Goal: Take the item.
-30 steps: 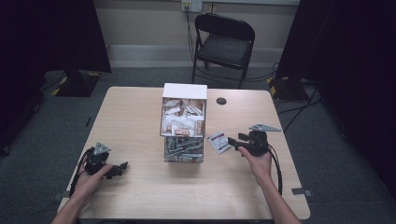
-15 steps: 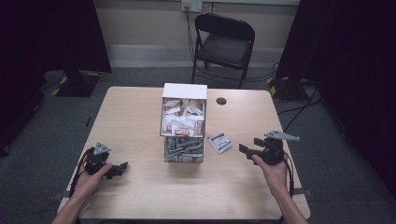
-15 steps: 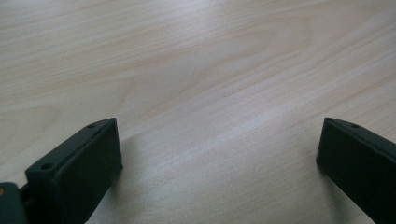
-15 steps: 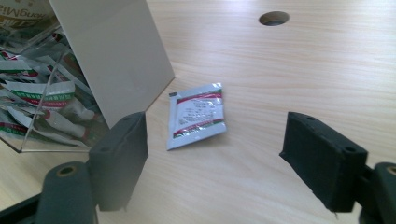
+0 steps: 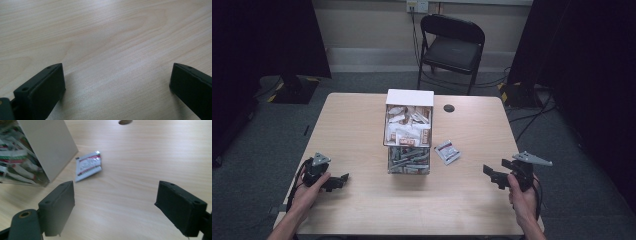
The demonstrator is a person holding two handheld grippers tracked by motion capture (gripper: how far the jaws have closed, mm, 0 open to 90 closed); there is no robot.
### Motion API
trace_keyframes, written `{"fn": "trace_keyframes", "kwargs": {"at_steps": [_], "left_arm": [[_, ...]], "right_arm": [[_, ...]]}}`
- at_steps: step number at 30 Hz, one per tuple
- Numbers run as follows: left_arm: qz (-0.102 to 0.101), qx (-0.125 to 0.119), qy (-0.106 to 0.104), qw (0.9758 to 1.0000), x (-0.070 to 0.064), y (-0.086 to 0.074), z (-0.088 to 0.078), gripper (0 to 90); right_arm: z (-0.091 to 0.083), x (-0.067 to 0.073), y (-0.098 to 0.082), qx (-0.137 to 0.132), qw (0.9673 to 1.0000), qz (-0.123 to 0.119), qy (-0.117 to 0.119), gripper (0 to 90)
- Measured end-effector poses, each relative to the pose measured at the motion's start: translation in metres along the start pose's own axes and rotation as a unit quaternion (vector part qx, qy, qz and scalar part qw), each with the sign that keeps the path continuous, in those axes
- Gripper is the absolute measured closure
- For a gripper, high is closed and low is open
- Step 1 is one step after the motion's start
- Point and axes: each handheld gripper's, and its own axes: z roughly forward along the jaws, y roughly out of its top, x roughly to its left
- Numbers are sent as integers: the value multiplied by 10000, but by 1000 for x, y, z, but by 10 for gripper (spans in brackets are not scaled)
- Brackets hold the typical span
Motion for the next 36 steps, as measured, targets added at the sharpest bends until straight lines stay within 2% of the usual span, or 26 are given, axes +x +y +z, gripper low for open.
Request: {"fn": "trace_keyframes", "kwargs": {"at_steps": [1,2,6,9,10,13,14,19,20,21,23,26,27,29,36], "left_arm": [[1,0,1,10000,0,0,0,0],[2,1,2,10000,0,0,0,0],[1,1,-1,10000,0,0,0,0],[1,1,1,10000,0,0,0,0],[1,1,0,10000,0,0,0,0],[1,1,0,10000,0,0,0,0],[2,1,0,10000,0,0,0,0],[-27,-23,-5,10000,0,0,0,0],[-27,-23,-5,10000,0,0,0,0],[-24,-17,-9,10000,0,0,0,0],[-26,-24,-13,10000,0,0,0,0],[-23,-22,-9,10000,0,0,0,0],[-29,-24,-7,10000,0,0,0,0],[-28,-24,-8,10000,0,0,0,0],[-25,-23,-3,10000,0,0,0,0]], "right_arm": [[-2,-2,-3,51,10000,-15,-76,148],[-4,-7,-11,211,9996,-10,-202,147],[-6,-14,-23,415,9982,21,-443,150],[-5,-18,-29,542,9971,73,-524,148],[-2,-21,-36,635,9958,133,-648,149],[0,-23,-41,776,9941,99,-745,148],[2,-25,-47,916,9915,166,-913,148],[10,-22,-55,1196,9861,-25,-1150,147],[10,-22,-55,1196,9861,-25,-1150,147],[14,-18,-57,1242,9829,-227,-1341,138],[17,-15,-57,1215,9825,-216,-1398,134],[19,-14,-58,1172,9824,-225,-1437,101],[22,-12,-60,1116,9830,-193,-1445,48],[24,-11,-61,1089,9834,-203,-1436,6],[28,-10,-63,928,9847,-219,-1457,0]]}}
